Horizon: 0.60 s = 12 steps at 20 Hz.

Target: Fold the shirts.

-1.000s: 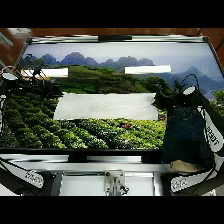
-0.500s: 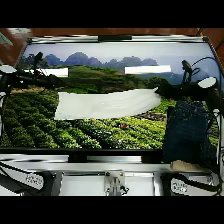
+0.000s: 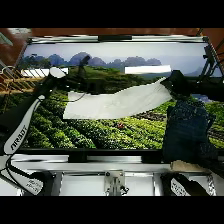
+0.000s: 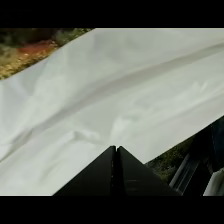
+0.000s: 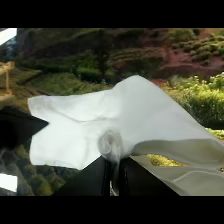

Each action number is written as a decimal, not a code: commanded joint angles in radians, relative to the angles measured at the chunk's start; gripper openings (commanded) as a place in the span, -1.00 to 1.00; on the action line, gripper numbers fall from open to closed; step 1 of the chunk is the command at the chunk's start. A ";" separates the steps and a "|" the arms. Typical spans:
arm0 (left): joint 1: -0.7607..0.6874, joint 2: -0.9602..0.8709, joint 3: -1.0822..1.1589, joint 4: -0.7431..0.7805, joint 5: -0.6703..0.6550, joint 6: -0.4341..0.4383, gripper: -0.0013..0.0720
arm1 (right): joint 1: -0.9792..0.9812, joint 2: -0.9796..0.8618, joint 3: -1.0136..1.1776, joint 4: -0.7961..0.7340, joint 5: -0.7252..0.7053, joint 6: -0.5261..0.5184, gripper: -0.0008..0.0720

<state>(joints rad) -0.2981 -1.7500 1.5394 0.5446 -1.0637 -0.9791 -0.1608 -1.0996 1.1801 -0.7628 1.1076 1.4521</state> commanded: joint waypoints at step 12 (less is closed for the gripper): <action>-0.338 -0.149 0.000 -0.207 0.300 -0.135 -0.88 | 0.000 0.263 0.001 0.047 0.056 0.232 -0.78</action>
<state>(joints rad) -0.6144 -1.8698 1.5387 0.4370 -0.8246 -1.0897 -0.1608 -0.8555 1.1801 -0.7448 1.1599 1.6646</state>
